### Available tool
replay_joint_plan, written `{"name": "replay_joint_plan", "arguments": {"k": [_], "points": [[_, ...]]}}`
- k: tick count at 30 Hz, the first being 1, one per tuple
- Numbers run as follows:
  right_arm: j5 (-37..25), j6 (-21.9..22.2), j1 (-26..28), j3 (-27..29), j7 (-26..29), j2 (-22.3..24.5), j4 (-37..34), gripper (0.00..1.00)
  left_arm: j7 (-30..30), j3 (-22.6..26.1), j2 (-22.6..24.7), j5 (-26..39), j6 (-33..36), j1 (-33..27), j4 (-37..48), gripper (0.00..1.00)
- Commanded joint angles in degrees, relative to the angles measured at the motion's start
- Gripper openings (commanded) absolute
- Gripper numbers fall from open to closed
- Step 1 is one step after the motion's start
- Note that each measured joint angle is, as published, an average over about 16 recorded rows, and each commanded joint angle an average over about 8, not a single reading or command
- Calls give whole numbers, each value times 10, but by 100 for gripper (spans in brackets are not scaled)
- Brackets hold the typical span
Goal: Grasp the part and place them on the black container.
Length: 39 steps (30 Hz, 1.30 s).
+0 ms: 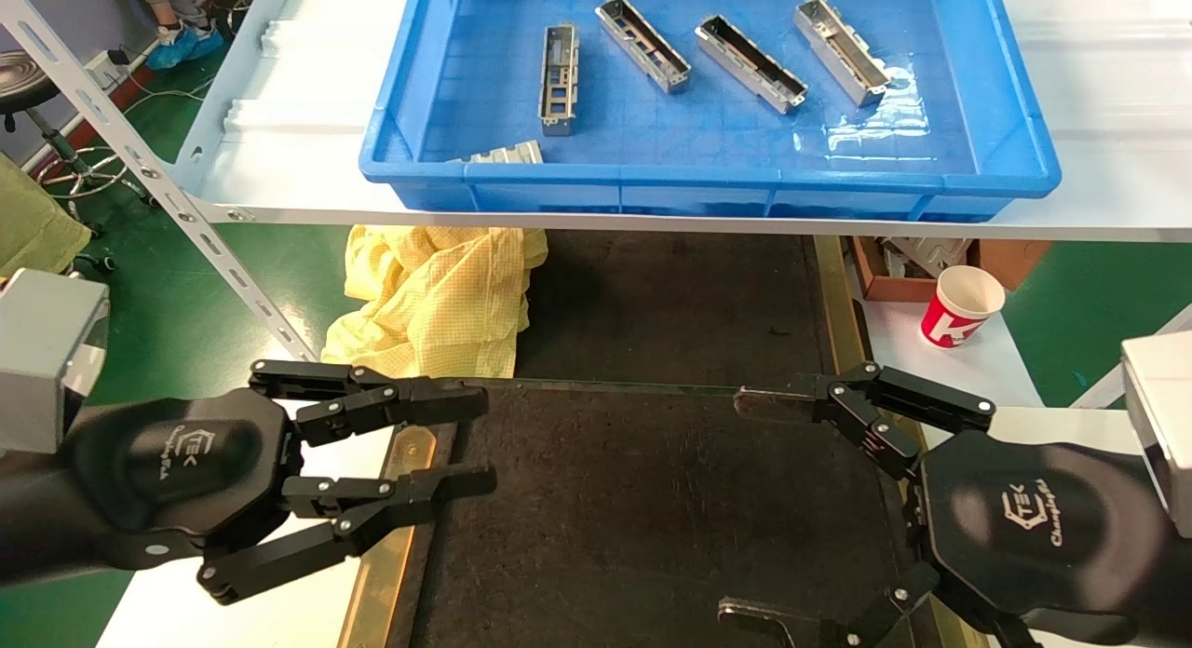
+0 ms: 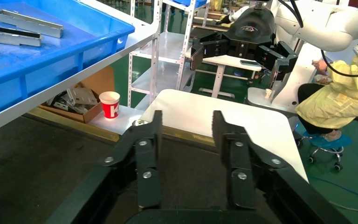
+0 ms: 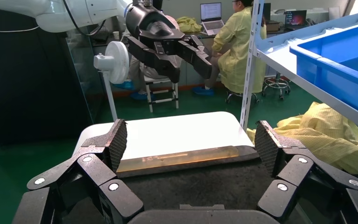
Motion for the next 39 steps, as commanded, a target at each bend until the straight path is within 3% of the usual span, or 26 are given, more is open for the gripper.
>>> {"name": "replay_joint_plan", "arguments": {"k": [1,27,34,35,39], "points": [[0,0,0,0,0,0,0,100,0,0,0,0,0,0,0,0],[0,0,1,0,1,0,0,100,0,0,0,0,0,0,0,0],[-11,7,71,-1,22,-11,-21,100,0,0,0,0,0,0,0,0],[-17,9,90,-3,26,-15,-31,100,0,0,0,0,0,0,0,6],[-53,18,171,-16,39,-37,-86,100,0,0,0,0,0,0,0,56]]}}
